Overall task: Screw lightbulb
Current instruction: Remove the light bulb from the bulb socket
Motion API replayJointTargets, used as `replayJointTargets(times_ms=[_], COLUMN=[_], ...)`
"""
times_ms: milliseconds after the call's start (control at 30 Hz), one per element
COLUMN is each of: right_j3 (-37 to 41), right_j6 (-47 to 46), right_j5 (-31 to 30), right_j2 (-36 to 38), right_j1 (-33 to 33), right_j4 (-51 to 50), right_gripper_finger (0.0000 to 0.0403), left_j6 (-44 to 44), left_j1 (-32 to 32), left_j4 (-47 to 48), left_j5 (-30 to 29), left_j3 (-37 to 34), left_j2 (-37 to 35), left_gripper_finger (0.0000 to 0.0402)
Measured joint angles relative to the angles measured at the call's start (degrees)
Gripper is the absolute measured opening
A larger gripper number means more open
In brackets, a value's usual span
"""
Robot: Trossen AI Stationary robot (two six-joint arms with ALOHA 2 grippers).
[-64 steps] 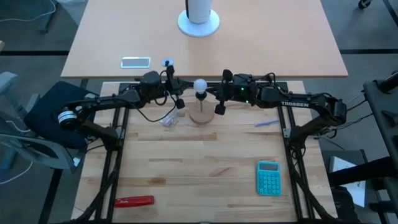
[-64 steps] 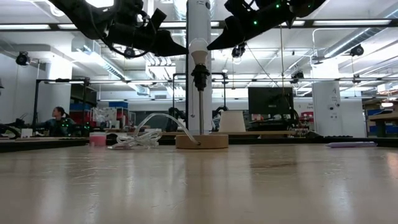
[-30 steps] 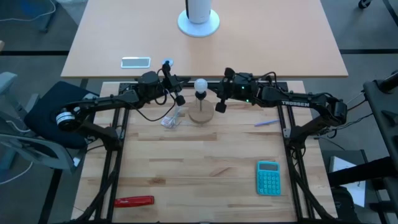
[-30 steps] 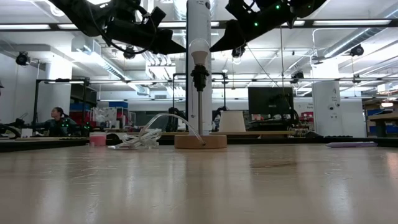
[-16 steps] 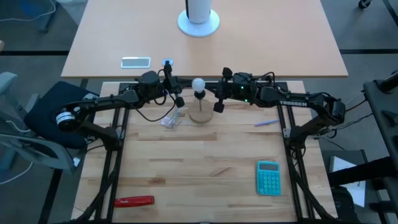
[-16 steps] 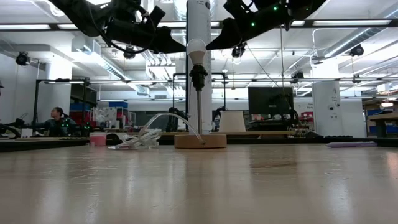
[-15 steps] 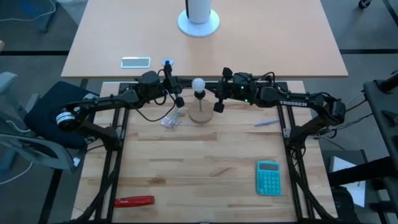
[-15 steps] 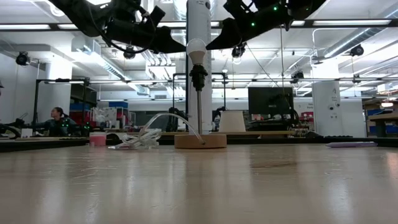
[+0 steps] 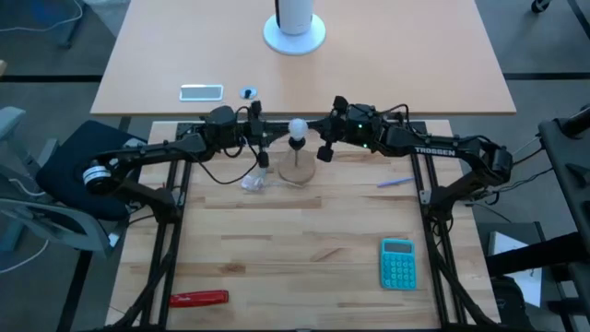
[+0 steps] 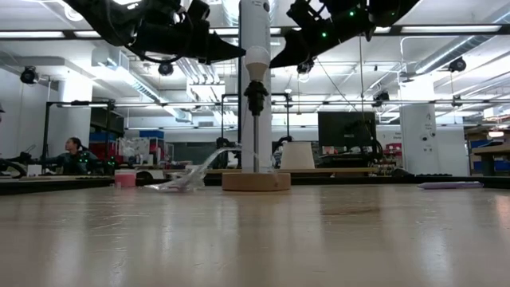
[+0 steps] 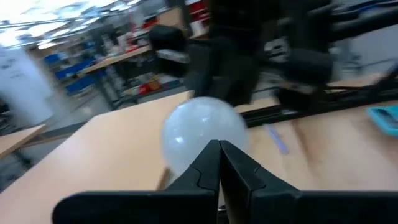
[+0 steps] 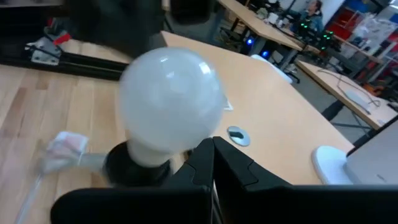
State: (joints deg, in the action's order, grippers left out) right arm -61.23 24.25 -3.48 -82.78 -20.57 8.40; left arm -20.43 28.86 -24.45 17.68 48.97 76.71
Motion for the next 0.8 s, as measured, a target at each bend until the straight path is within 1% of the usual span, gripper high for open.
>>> replayJointTargets(times_ms=[100, 233, 567, 633, 700, 800], right_j3=[0.00, 0.00, -0.01, -0.02, -0.02, -0.02], right_j6=[0.02, -0.01, -0.59, -0.91, -1.47, -1.64], right_j5=[-1.14, -1.12, -0.54, 0.33, 3.42, 7.15], right_j2=[0.00, 0.03, 3.78, 4.38, 4.42, 3.89], right_j1=[0.00, -0.04, 0.24, 0.22, 0.19, 0.28], right_j4=[-0.02, -0.52, -5.42, -5.24, -5.20, -4.85], right_gripper_finger=[0.0000, 0.0000, 0.0000, 0.0000, 0.0000, 0.0000], left_j6=[-0.02, 0.18, -0.03, -0.04, -0.22, -0.48], left_j1=[-0.11, 0.04, 0.04, 0.07, 0.07, 0.07], left_j4=[0.26, 0.57, 0.83, 0.87, 0.46, 0.07], left_j5=[0.92, -0.60, -16.89, -17.46, -17.45, -15.42], left_j3=[0.00, 0.00, 0.00, 0.00, 0.00, 0.00], left_j2=[0.02, -0.22, -0.39, -0.08, 0.24, 0.71], left_gripper_finger=[0.0000, 0.0000, 0.0000, 0.0000, 0.0000, 0.0000])
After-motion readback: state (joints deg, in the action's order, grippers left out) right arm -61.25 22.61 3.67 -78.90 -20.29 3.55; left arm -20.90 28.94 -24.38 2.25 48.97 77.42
